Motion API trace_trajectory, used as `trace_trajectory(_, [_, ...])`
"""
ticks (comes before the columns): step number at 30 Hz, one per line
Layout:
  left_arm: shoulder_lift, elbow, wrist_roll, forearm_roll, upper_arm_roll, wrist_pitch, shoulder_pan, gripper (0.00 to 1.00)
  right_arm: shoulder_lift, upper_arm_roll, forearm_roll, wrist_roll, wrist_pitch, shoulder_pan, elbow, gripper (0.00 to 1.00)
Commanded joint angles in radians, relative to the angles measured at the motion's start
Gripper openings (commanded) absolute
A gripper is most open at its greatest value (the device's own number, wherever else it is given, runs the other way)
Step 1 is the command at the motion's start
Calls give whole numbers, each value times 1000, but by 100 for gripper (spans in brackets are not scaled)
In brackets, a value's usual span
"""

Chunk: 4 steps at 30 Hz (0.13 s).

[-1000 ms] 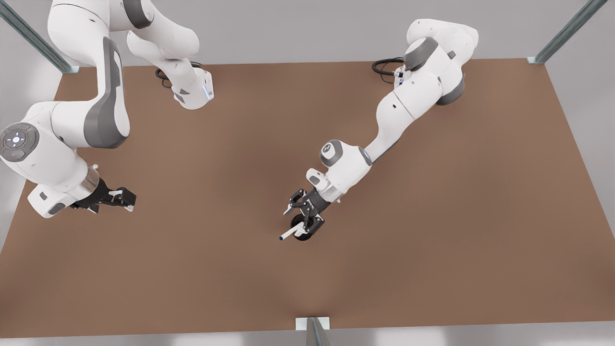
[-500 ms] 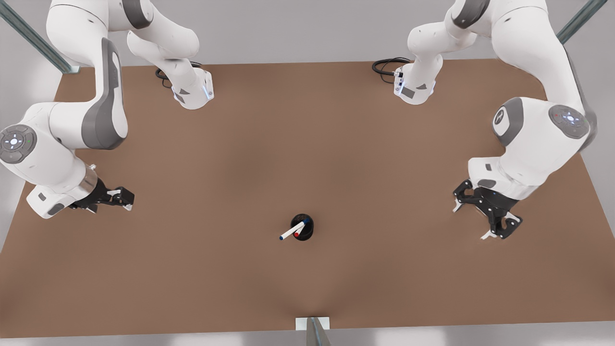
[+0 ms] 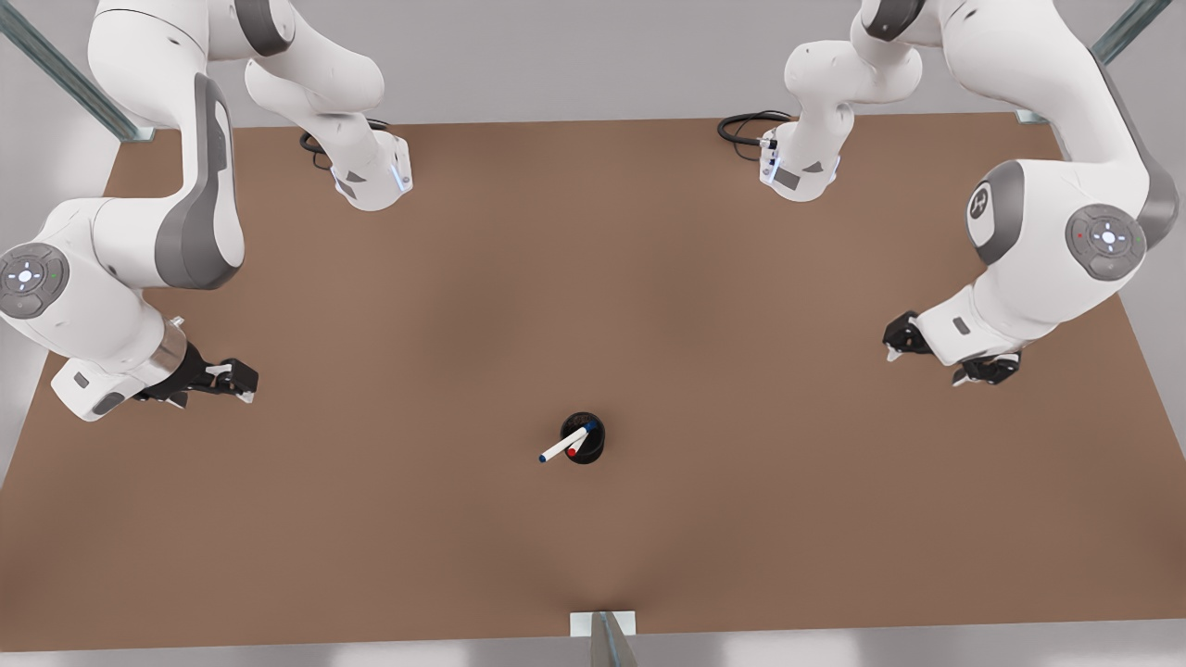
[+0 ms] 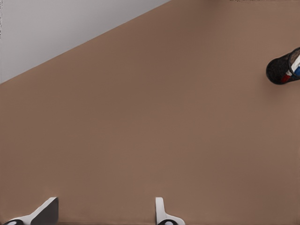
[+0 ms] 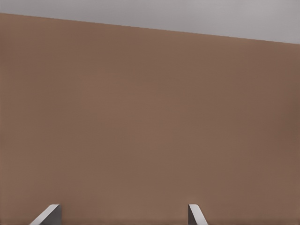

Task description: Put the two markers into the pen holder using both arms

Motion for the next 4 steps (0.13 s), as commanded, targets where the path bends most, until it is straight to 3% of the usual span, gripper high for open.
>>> trace_trajectory(1, [0, 1, -386, -1, 0, -21, -1, 100, -1, 0, 1, -9, -3, 0, 1, 100])
trace_trajectory(4, [0, 1, -386, -1, 0, -23, 1, 100, -1, 0, 2, -9, -3, 0, 1, 100])
